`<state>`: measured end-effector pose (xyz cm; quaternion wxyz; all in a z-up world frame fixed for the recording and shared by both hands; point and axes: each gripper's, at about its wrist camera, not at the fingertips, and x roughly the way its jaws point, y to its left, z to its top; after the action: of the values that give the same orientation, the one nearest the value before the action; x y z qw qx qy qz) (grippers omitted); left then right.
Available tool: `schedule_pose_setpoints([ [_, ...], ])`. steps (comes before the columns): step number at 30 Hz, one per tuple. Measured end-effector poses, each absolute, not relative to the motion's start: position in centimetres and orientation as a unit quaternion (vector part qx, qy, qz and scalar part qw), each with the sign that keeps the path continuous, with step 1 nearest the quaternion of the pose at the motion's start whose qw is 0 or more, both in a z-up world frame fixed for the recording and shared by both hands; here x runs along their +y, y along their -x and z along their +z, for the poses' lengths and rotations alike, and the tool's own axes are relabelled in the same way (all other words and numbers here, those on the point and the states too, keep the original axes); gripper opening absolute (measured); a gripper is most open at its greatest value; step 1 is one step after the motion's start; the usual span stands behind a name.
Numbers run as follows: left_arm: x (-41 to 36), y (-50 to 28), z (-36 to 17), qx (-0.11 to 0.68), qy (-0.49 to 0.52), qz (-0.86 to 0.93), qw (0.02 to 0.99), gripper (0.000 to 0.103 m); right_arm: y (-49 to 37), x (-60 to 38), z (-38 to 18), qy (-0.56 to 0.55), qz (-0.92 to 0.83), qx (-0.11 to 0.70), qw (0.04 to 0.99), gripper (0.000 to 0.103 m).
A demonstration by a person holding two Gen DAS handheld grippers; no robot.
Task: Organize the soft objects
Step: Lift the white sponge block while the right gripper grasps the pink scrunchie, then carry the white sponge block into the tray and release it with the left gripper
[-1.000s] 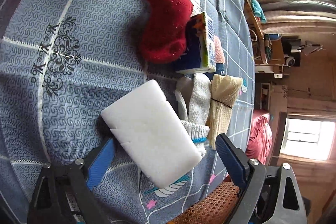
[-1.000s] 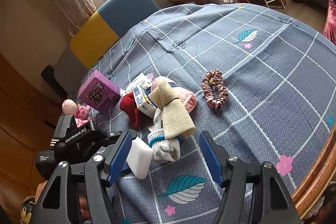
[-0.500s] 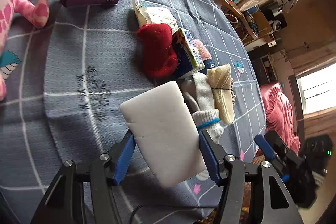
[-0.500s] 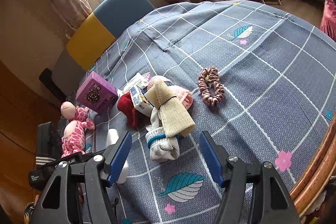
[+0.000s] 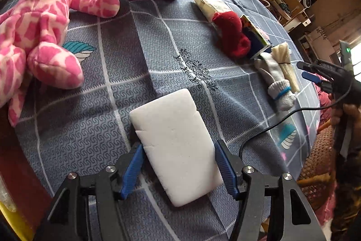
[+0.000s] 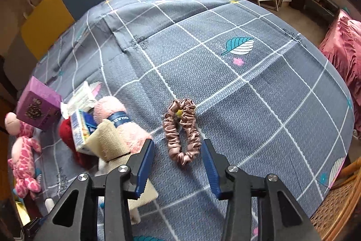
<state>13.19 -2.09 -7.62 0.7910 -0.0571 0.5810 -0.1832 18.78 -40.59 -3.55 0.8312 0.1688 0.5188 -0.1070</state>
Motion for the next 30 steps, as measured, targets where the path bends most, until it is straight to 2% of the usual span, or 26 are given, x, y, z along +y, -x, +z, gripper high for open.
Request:
schedule_pose_setpoints([
  [3,-3.4,-12.8,-7.6,0.562,0.029,-0.174,0.808,0.067,-20.4,-40.4,-5.1,-0.149,-0.115,0.536,0.823,0.044],
  [5,-4.0,-12.4,-7.7,0.552,0.018,-0.17,0.816,0.072,-21.2,-39.9,-6.0,-0.133,-0.111,0.544,0.821,0.043],
  [6,-4.2,-12.1,-7.8,0.545,0.01,-0.167,0.822,0.073,-21.4,-39.6,-6.5,-0.117,-0.116,0.551,0.818,0.04],
  [7,-4.3,-12.0,-7.8,0.54,0.006,-0.165,0.825,0.074,-21.5,-39.4,-7.1,-0.101,-0.123,0.561,0.813,0.031],
  [10,-4.5,-11.5,-8.0,0.526,0.005,-0.159,0.836,0.079,-21.7,-39.8,-8.0,-0.092,-0.128,0.576,0.802,0.026],
  [14,-5.1,-11.1,-8.3,0.512,0.006,-0.16,0.844,0.089,-21.5,-40.7,-8.2,-0.112,-0.127,0.577,0.799,0.026],
  [27,-3.8,-10.3,-8.2,0.493,0.055,-0.159,0.853,0.091,-21.0,-41.1,-8.0,-0.111,-0.128,0.569,0.804,0.027],
  [30,-3.8,-9.9,-8.1,0.487,0.043,-0.153,0.859,0.084,-21.1,-40.6,-8.0,-0.103,-0.128,0.567,0.807,0.027],
])
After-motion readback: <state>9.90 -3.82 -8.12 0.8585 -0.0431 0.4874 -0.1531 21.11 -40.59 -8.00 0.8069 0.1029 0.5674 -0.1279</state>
